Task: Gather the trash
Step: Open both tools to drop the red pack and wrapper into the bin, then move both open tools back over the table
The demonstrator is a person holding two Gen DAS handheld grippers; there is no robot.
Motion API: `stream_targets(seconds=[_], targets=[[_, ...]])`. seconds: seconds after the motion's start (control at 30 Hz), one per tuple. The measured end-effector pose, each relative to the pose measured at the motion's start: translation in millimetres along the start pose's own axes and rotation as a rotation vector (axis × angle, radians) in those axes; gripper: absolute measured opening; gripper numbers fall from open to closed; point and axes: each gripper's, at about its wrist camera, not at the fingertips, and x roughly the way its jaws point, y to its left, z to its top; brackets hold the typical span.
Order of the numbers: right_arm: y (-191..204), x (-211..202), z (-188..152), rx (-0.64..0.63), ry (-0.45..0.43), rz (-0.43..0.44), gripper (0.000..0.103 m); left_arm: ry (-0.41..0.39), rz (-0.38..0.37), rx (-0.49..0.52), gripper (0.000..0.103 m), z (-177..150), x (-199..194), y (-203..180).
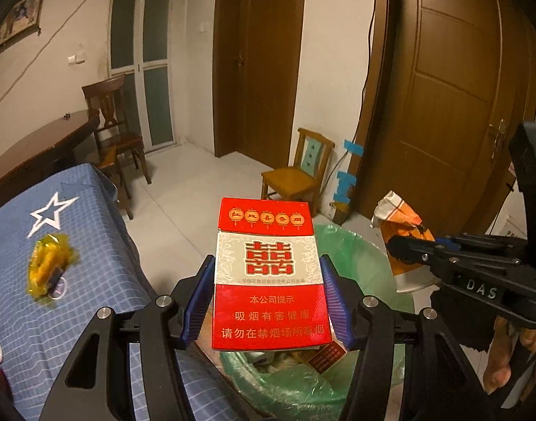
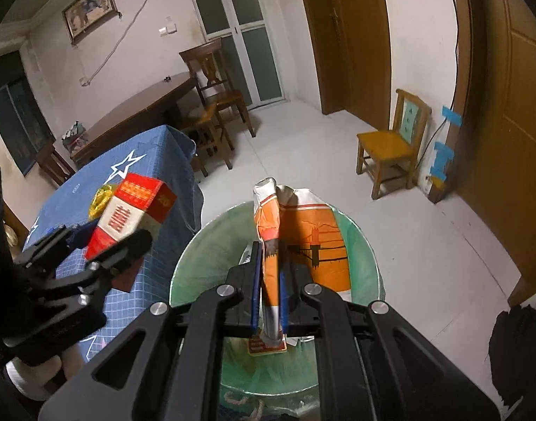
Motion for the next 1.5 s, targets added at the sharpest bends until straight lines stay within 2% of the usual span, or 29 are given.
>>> stream_targets(seconds=[0.6,0.63,0.7,0.73,1.07,1.2,1.5], targets=[[-11,10,1,0.009,0.033,0.023,0.009,0.063,-0.001,0.013,0.061,-17,32,0],[-12,11,1,0.012,0.037,0.027,0.011,0.065,0.002,0.013,0.061,-17,32,0],[-15,10,1,0.017,0.031,0.023,0.037,0.067,0.002,0.010,0.063,-17,33,3],[-17,10,2,0.020,0.026,0.022,0.041,0.064,0.006,0.010,0.068,-17,31,3],[-23,3,-7,0.039,0.003,0.022,0.044,0.064,0.018,0.014,0.071,-21,28,10],[-16,-6,-12,0.023,-0.025,0.029,0.048,0.060,0.023,0.015,0.071,-22,18,12],[35,-57,-47,-0.087,-0.187,0.070,0.058,0.035,0.055,0.031,0.073,-43,-32,36]])
